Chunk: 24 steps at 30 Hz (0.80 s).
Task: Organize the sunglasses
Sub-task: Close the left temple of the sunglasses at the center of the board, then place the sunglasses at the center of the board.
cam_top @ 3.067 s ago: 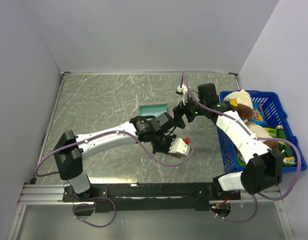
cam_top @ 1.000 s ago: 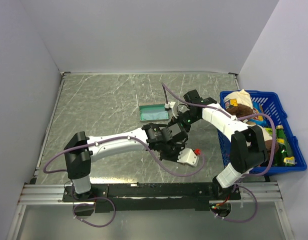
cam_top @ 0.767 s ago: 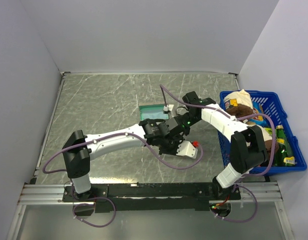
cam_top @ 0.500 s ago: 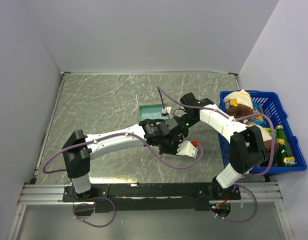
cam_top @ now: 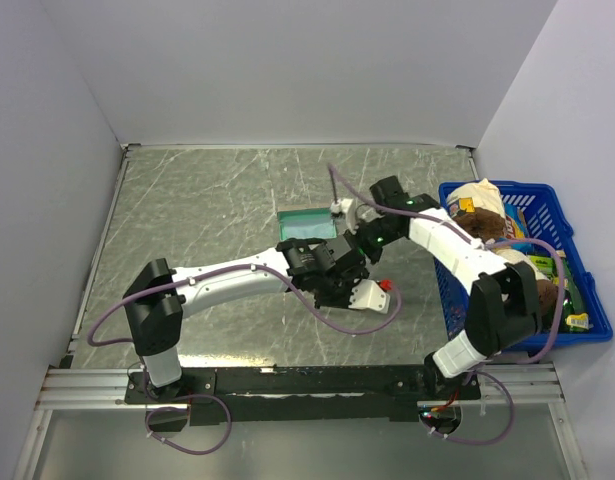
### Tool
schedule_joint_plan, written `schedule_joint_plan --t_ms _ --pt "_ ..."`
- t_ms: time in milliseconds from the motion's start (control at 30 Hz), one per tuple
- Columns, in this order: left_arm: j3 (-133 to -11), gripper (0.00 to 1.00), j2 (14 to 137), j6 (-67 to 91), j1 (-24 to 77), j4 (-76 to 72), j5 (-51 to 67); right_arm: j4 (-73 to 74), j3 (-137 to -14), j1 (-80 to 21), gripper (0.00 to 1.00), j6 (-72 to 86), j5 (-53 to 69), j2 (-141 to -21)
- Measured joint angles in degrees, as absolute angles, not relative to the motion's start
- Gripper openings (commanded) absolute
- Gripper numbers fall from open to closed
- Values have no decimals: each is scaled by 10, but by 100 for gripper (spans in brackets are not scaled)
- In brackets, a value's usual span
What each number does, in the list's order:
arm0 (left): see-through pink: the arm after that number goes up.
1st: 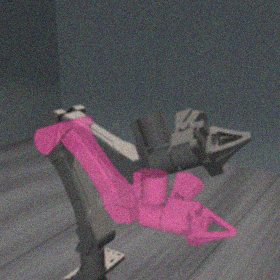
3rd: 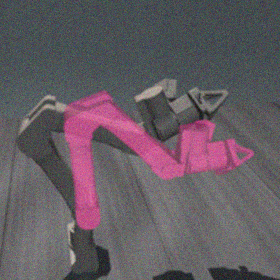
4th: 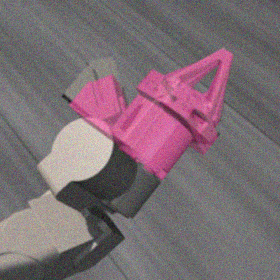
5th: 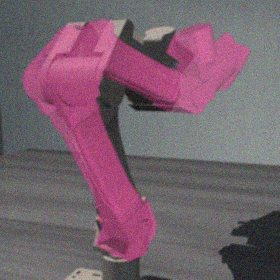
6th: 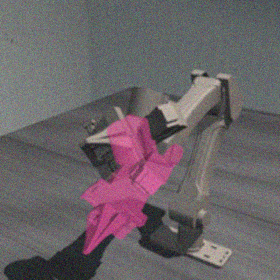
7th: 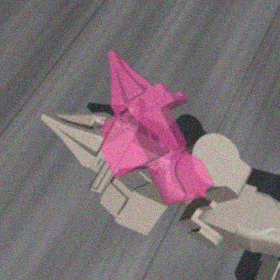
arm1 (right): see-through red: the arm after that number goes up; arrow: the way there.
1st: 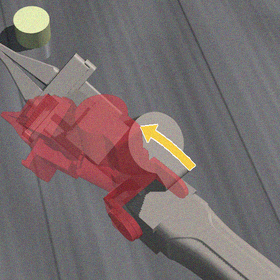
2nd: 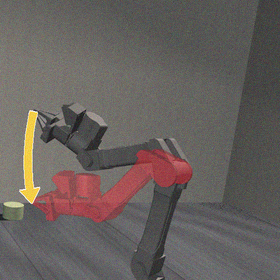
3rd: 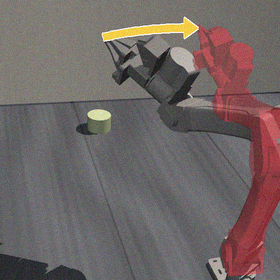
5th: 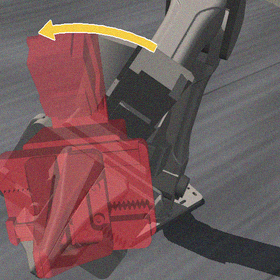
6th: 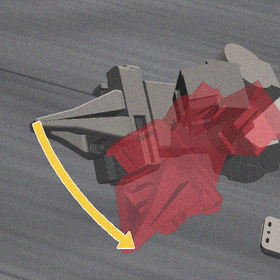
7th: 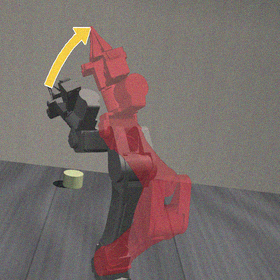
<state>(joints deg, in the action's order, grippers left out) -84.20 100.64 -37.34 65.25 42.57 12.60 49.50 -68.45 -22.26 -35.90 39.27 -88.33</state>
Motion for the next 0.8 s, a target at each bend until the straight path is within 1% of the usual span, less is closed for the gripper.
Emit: schedule_joint_plan --t_ms 200,367,467,633,800 --pt "-813 5 1006 -372 650 410 124 400 -665 -165 100 -293 328 -813" --pt "-786 6 1013 -363 640 395 115 298 -606 -154 100 -245 237 -689" --pt "-783 8 1032 -355 629 385 106 241 -583 -152 100 -226 196 -636" --pt "-785 9 1066 -340 607 380 118 189 -572 -130 100 -199 151 -617" --pt "-813 10 1099 -321 584 379 147 169 -563 -102 100 -179 129 -616"
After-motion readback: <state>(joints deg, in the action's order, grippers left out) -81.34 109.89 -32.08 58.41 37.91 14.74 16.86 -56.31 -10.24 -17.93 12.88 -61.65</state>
